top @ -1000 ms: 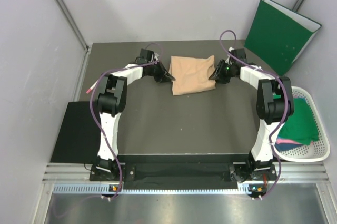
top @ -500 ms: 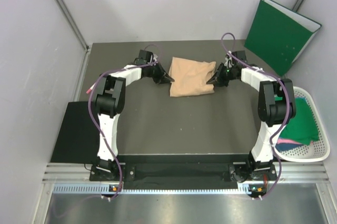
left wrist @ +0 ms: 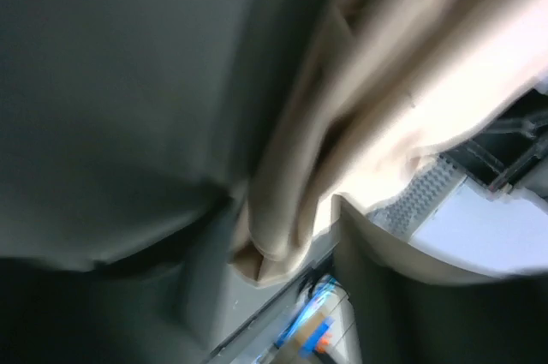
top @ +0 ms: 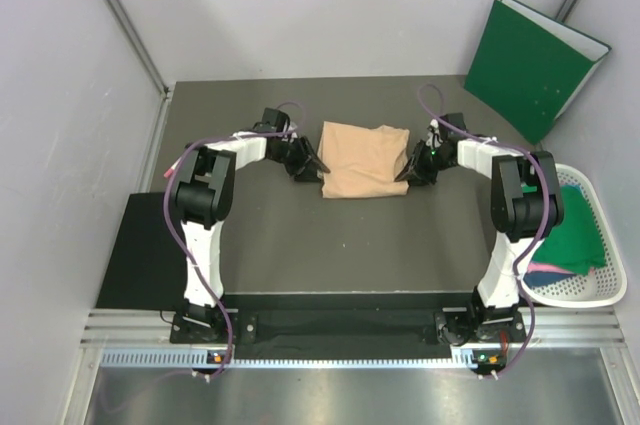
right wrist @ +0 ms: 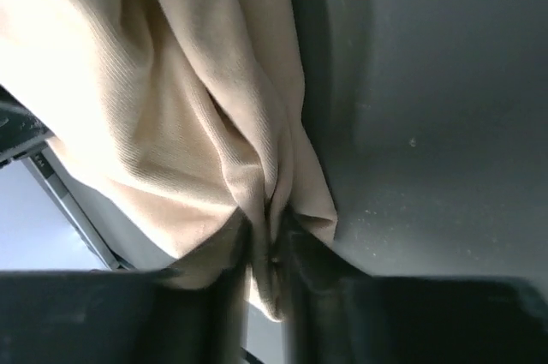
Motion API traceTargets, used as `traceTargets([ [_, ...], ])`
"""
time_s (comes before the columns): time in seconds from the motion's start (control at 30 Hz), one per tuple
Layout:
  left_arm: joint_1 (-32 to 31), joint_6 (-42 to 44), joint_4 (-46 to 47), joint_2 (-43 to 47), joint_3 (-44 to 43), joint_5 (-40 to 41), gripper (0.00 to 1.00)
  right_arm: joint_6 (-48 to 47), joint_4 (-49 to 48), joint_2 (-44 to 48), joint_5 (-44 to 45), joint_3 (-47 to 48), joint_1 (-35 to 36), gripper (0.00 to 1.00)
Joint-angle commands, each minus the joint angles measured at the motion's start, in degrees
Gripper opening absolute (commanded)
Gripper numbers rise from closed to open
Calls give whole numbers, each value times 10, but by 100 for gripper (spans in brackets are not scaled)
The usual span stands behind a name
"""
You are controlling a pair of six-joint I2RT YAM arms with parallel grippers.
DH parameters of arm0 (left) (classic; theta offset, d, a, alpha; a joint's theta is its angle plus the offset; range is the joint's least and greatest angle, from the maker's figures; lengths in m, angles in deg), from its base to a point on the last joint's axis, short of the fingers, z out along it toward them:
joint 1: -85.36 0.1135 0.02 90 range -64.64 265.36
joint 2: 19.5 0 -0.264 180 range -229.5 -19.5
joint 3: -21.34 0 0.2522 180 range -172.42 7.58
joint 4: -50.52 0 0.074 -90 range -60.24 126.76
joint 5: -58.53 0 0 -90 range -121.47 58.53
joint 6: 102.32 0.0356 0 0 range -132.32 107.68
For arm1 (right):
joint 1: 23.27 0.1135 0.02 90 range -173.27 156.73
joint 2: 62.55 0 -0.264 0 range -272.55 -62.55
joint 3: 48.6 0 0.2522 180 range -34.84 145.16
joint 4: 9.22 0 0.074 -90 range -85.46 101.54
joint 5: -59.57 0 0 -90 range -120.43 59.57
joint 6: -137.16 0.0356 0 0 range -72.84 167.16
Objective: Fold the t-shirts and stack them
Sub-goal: Smooth out wrinkles on the folded tshirt
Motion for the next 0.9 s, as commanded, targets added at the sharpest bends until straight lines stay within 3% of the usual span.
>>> traceTargets([
  [0.0, 1, 52, -61, 35, -13, 26, 76, -30, 57, 4, 34, 25, -2, 39],
  [0.03, 0, 63, -75, 39, -27, 36, 81, -31, 59, 12, 42, 31, -1, 53],
  [0.13, 3, 95, -111, 61, -54, 68, 89, -45, 66, 55, 71, 48, -2, 73],
  [0.3, 9, 111, -97, 58, -100, 91, 91, -52, 44, 66, 96, 84, -12, 76],
  [0.6, 12, 87, -78, -55, -248, 98, 82, -11, -35, -61, 58, 183, -16, 66],
  [0.77, 12, 78, -85, -118, -315, 97, 76, -2, -15, -140, 49, 248, -13, 58],
  [0.87, 12, 67, -63, -131, -323, 93, 47, 6, -36, -145, 37, 254, -12, 30],
])
